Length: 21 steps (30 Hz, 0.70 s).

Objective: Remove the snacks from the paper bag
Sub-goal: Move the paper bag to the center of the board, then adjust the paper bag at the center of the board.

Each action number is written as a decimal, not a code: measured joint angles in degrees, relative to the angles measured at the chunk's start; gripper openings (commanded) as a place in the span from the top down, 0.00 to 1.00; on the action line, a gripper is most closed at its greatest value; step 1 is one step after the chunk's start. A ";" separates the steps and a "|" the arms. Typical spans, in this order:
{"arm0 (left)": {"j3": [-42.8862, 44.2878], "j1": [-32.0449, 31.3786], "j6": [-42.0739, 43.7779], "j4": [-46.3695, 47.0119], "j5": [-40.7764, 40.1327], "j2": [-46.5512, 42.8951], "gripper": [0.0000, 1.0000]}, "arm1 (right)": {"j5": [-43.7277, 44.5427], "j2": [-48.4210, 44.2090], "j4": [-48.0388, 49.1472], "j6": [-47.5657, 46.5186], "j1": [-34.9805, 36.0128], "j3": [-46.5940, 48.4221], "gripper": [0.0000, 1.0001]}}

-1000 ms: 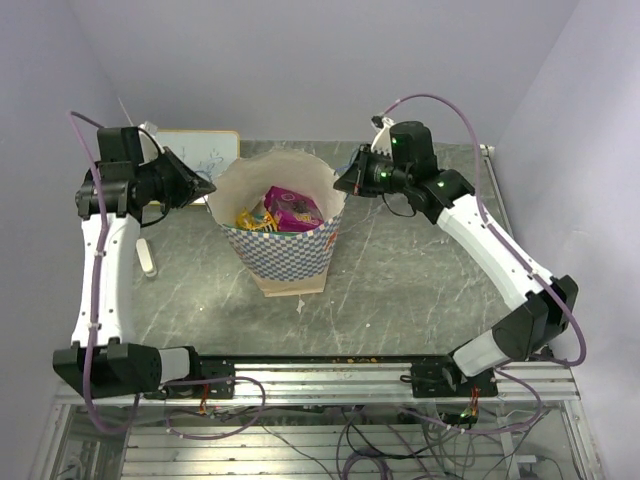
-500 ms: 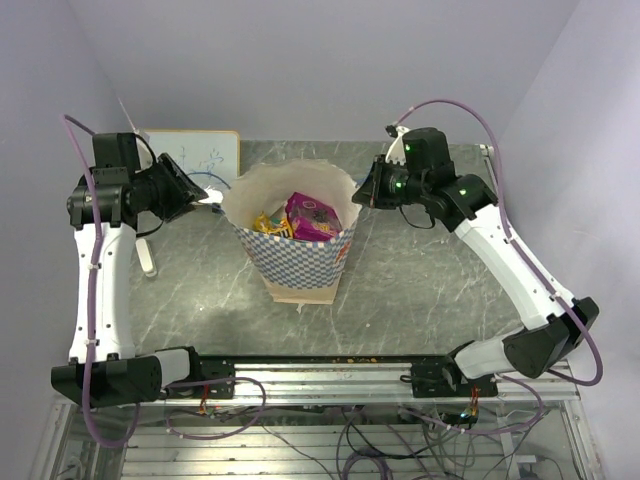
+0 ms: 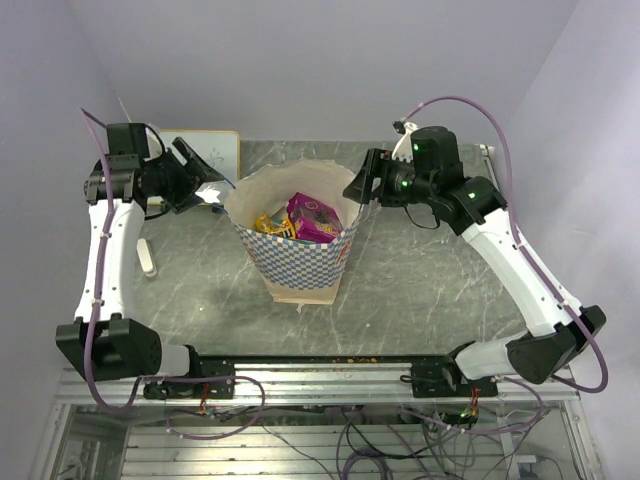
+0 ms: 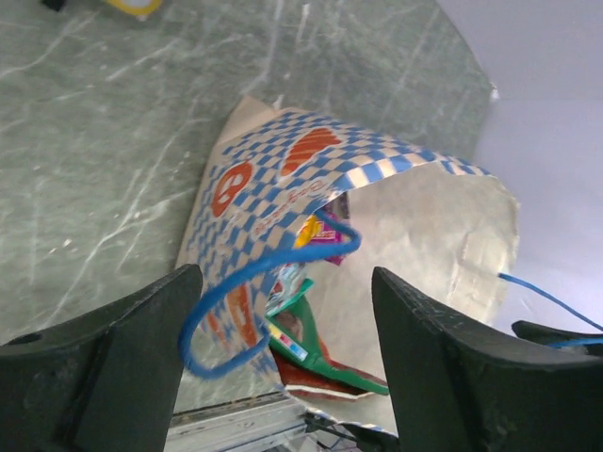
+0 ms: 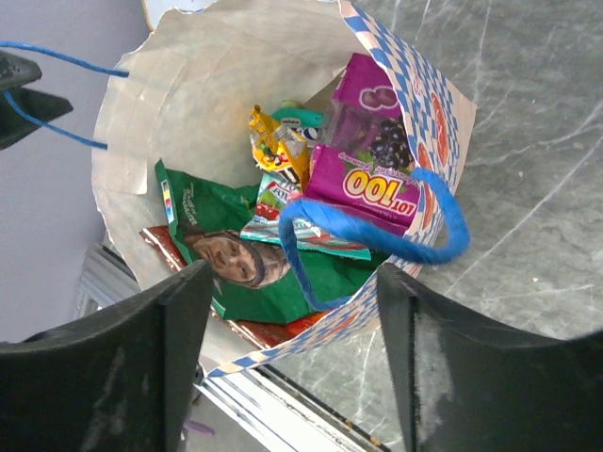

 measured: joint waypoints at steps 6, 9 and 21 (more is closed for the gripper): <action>-2.47 0.00 -2.67 8.02 4.92 1.77 0.52 | 0.63 -0.94 -0.31 0.11 0.00 -0.04 0.24; -2.60 0.00 -3.19 9.94 5.99 2.93 0.73 | 0.70 -0.81 -0.24 1.46 0.00 -0.04 0.29; 3.63 -0.28 -2.12 6.80 6.45 5.53 0.93 | 0.74 2.71 4.39 7.02 0.00 0.28 0.83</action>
